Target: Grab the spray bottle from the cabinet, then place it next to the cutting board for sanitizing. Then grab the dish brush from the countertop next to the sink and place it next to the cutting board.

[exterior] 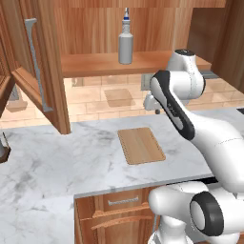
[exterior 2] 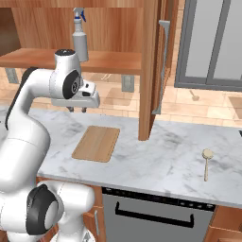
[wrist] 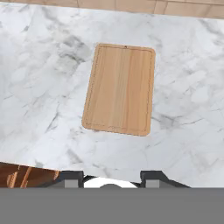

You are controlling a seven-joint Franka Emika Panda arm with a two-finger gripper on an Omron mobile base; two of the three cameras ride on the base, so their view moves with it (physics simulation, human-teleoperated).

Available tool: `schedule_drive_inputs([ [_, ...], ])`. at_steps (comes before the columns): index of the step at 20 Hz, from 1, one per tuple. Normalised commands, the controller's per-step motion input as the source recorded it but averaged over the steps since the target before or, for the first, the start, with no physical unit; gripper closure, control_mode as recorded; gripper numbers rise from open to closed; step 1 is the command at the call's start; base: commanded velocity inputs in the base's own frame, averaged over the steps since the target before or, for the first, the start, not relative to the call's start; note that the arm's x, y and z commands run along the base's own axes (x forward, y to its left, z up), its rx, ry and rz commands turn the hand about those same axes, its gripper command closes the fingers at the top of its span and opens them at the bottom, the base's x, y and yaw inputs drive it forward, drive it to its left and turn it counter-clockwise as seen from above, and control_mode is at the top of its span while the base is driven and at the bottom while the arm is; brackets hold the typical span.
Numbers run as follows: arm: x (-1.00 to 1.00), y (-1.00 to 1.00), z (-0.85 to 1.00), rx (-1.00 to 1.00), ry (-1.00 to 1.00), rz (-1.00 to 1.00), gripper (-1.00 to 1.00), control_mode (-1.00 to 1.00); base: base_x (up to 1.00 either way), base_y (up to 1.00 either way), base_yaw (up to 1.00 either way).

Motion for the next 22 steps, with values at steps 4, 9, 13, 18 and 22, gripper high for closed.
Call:
schedule_drive_inputs([
  [4, -0.35, 0.0, 0.0, 0.0, -0.09, 0.0, -1.0, -1.0, 0.0, 0.0, 0.0],
  [9, -0.52, 0.01, 0.11, 0.0, -0.25, 0.0, -1.0, -1.0, 0.0, 0.0, 0.0],
  [13, -0.67, 0.0, 0.5, 0.0, -0.4, 0.0, -1.0, -1.0, 0.0, 0.0, 0.0],
  [18, -0.6, 0.0, 0.74, 0.01, -0.43, 0.0, -1.0, -1.0, 0.0, 0.0, 0.0],
  [22, -0.58, 0.01, 0.91, 0.1, -0.43, 0.01, -1.0, -1.0, 0.0, 0.0, 0.0],
])
